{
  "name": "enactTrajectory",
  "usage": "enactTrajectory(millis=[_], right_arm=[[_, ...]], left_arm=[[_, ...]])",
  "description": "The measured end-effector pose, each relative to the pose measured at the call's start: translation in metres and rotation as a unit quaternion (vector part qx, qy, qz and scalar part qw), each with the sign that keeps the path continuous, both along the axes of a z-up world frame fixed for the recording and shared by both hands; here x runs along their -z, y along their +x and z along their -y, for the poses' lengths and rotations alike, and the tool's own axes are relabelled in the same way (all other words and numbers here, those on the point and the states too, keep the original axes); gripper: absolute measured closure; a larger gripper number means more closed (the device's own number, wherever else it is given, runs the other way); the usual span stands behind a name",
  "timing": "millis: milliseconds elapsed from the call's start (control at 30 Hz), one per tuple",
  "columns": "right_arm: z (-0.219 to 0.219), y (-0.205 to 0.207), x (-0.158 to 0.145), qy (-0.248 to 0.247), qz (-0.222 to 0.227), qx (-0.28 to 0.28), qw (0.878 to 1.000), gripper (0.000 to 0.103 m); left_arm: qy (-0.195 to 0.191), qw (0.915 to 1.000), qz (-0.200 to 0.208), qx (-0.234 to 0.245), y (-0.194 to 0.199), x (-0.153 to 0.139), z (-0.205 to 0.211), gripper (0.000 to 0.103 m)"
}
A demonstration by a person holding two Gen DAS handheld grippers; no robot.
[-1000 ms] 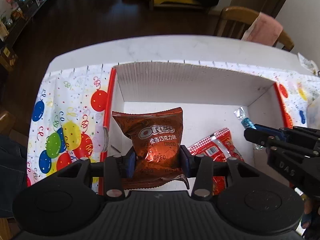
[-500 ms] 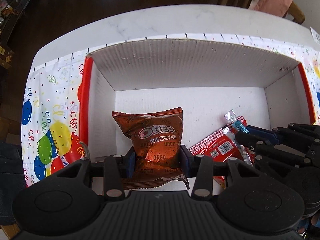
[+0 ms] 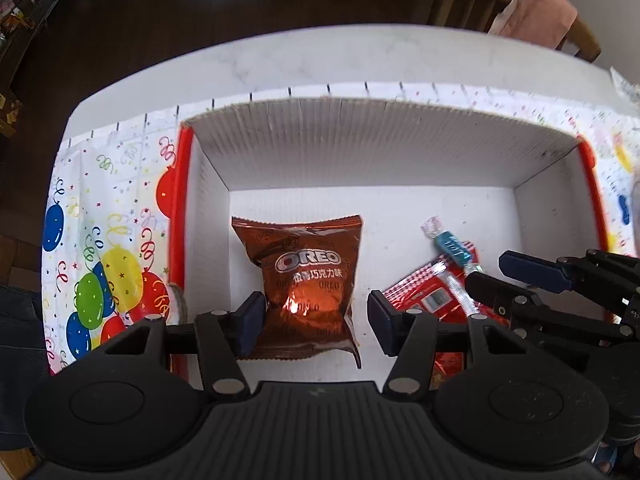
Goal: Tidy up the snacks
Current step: 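Carry the Oreo bag and candy stick into the red box and release both, then move both tools back toward the remaining snack pile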
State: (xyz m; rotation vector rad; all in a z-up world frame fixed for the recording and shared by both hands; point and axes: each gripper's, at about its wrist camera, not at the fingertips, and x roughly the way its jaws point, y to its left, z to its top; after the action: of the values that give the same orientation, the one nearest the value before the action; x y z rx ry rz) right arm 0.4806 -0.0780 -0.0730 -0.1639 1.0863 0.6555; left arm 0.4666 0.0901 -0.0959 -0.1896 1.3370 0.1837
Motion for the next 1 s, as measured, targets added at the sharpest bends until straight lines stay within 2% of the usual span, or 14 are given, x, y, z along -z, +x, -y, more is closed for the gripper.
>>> enactTrajectory(millis=[367, 467, 600, 700, 800, 867, 1000], right_arm=[[0.026, -0.027, -0.039, 0.036, 0.026, 0.018, 0.999, 0.053], [0.034, -0.038, -0.049, 0.041, 0.034, 0.024, 0.998, 0.051], [0.041, -0.056, -0.065, 0.056, 0.045, 0.026, 0.997, 0.049], [0.046, -0.072, -0.080, 0.070, 0.061, 0.026, 0.995, 0.039], [0.051, -0.087, -0.092, 0.086, 0.071, 0.024, 0.994, 0.037], [0.055, -0.096, -0.099, 0.095, 0.077, 0.024, 0.992, 0.034], [0.060, -0.115, -0.112, 0.111, 0.088, 0.023, 0.990, 0.029]], left_arm=[[-0.009, 0.9973, 0.070, -0.019, -0.041, -0.047, -0.005, 0.048], [-0.012, 0.9957, 0.090, -0.018, -0.056, -0.060, -0.004, 0.048], [-0.017, 0.9925, 0.120, -0.016, -0.079, -0.079, -0.004, 0.048], [-0.015, 0.9896, 0.143, -0.014, -0.097, -0.092, -0.002, 0.048], [-0.019, 0.9862, 0.164, -0.011, -0.115, -0.104, -0.001, 0.046], [-0.021, 0.9839, 0.177, -0.009, -0.128, -0.112, 0.000, 0.042], [-0.021, 0.9797, 0.199, -0.001, -0.153, -0.125, 0.004, 0.042]])
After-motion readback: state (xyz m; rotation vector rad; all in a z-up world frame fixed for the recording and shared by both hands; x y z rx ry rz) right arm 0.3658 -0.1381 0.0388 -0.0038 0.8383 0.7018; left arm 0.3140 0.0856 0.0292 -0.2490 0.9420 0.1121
